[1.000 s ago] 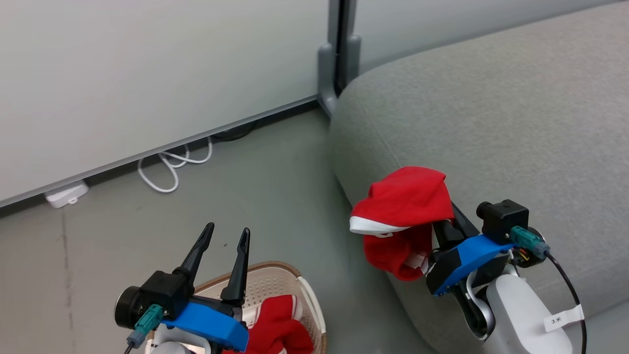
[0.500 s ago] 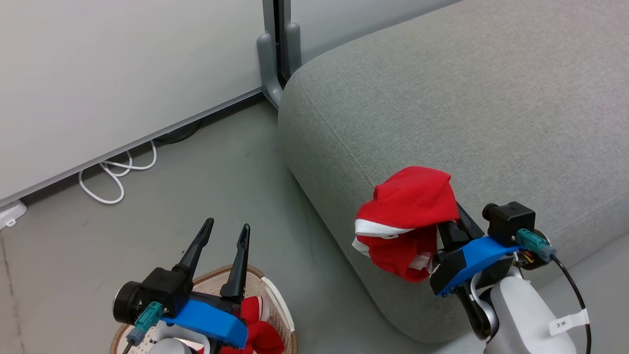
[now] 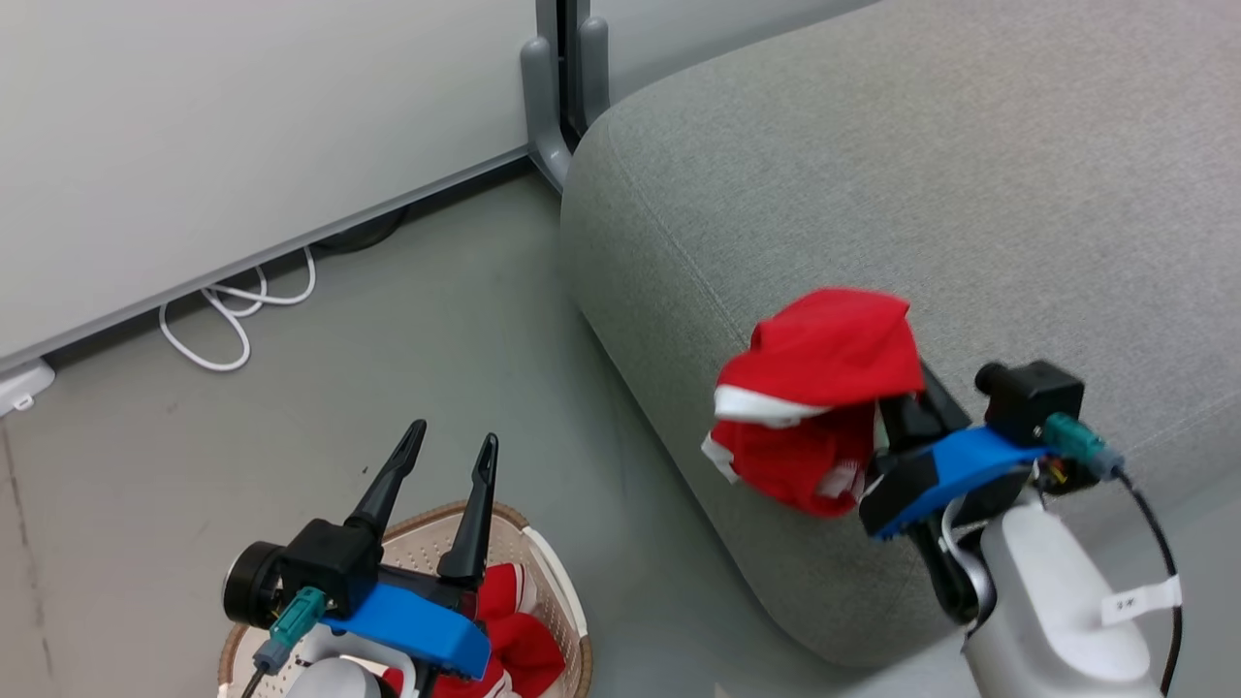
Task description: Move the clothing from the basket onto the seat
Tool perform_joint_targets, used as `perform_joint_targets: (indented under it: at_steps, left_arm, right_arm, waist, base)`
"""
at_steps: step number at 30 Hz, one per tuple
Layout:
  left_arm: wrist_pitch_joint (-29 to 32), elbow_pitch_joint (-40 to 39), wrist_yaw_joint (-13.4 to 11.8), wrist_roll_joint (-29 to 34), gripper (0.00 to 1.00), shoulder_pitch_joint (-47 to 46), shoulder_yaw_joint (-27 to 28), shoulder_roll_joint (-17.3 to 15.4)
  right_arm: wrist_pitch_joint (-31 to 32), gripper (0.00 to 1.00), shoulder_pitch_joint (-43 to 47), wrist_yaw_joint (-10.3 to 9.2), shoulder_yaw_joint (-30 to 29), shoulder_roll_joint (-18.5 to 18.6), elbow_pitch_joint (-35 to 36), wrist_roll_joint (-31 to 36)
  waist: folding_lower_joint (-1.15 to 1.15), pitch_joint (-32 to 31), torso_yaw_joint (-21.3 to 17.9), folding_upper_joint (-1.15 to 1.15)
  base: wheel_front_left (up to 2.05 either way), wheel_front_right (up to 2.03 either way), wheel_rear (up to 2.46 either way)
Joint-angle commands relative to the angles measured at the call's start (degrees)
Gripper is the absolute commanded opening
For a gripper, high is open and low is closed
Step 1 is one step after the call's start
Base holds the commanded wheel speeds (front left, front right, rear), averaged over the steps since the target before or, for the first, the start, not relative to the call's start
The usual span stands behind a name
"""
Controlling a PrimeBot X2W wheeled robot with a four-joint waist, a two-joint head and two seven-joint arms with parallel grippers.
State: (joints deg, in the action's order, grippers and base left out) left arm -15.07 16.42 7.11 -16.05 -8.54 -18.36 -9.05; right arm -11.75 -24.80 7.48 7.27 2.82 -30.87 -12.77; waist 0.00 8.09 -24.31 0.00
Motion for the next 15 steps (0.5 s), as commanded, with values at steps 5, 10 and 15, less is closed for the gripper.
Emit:
perform_joint_targets:
  at_steps: [5,10,15]
  left_arm:
    - [-0.2,-1.1,0.4,0.6,1.0,-2.1,0.2,-0.8]
    - [-0.2,-2.6,0.4,1.6,1.0,-4.2,-0.1,-1.2]
    - [-0.2,-4.6,0.5,2.6,1.0,-6.8,-0.6,-2.4]
  right_arm:
    - [-0.2,0.0,-5.8,0.03,-4.0,0.1,-0.4,1.0]
    - [1.2,0.0,-14.2,0.03,-11.1,0.1,-1.3,5.4]
    - [4.2,0.0,-24.5,0.03,-19.8,0.4,-1.7,10.5]
  waist:
    - [0.0,3.3,1.5,0.0]
    - [0.0,7.3,3.1,0.0]
    - [0.0,13.2,4.9,0.0]
  base:
    - [0.0,0.0,0.0]
    - [0.0,0.0,0.0]
    - [0.0,0.0,0.0]
